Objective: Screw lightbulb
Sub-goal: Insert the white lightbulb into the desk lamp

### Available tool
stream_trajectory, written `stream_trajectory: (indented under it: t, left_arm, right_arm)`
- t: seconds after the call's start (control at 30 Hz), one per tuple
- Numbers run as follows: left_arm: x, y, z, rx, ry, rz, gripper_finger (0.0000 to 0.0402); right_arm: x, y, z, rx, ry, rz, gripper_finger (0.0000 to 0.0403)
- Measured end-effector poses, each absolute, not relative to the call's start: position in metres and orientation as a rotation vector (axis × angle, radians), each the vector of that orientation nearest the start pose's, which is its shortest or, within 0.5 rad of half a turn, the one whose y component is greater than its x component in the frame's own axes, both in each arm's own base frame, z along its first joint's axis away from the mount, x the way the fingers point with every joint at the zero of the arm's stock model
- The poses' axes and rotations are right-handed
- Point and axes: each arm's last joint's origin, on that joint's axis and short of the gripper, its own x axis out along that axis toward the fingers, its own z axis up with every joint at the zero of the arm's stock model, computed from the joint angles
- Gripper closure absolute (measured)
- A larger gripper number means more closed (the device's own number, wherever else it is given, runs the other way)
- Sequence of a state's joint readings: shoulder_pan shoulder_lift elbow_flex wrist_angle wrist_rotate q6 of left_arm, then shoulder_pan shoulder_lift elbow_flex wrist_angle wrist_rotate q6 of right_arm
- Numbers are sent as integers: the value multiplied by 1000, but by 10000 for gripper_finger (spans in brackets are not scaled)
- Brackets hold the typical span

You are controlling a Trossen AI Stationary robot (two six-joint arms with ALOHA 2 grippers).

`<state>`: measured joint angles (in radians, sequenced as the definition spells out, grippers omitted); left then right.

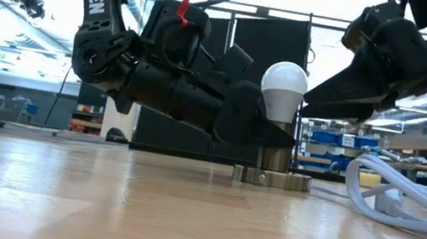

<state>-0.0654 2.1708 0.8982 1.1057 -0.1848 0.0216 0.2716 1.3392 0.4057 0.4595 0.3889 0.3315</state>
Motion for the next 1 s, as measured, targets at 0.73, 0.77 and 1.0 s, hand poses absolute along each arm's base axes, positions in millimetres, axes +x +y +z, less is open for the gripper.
stream_trajectory:
  t: [0.73,0.77,1.0]
  left_arm:
    - [393,-27,88,70,184,-115,210]
    - [393,-27,88,70,184,-121,210]
    - [393,-26,87,74,186,-114,210]
  right_arm:
    - [264,43,241,-89,910,-14,75]
    - [265,41,241,-94,933,-4,74]
    - [289,37,243,-231,1122,91,68]
